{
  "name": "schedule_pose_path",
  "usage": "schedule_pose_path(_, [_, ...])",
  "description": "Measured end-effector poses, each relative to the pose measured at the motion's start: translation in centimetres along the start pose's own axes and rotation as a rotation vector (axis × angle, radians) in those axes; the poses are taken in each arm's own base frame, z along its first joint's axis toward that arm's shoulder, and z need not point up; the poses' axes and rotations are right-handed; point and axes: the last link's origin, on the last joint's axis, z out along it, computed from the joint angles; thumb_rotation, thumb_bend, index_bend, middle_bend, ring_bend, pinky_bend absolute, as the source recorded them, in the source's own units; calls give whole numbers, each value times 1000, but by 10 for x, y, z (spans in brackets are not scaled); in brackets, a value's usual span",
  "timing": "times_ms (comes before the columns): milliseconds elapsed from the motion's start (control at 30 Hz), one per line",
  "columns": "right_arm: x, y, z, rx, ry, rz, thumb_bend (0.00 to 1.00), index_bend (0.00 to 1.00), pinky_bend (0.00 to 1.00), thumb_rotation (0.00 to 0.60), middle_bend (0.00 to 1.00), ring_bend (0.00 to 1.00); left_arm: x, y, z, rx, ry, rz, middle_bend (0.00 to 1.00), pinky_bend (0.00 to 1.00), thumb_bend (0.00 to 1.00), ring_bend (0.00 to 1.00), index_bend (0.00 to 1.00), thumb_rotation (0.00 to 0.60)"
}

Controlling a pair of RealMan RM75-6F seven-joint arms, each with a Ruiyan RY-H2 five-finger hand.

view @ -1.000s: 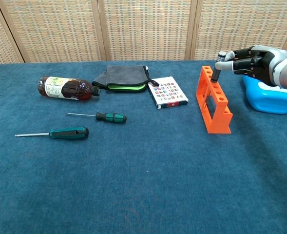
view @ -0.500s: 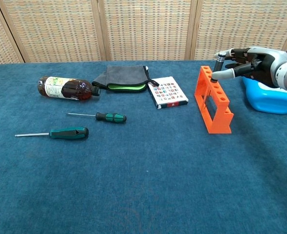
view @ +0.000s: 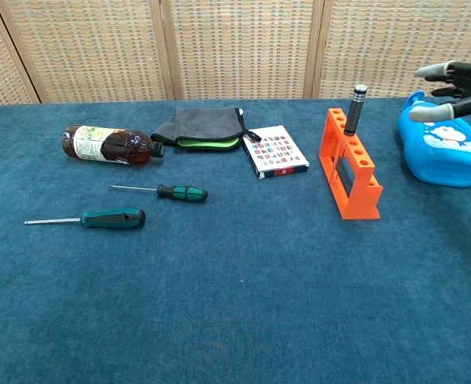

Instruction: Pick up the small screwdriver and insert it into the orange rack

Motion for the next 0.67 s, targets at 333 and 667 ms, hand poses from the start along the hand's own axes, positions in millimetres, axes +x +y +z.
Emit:
schedule_pose_path(333, [46,29,-68,106,108,-392,133,71,0,600,0,0,-7,4,-4,-32,-34,4,0,0,0,0,0,600])
schedule_pose_path(667, [61,51,-149,167,218,-945,134,3,0,600,0,0,-14,1,-10,-23,-55,26,0,0,0,0,0,600])
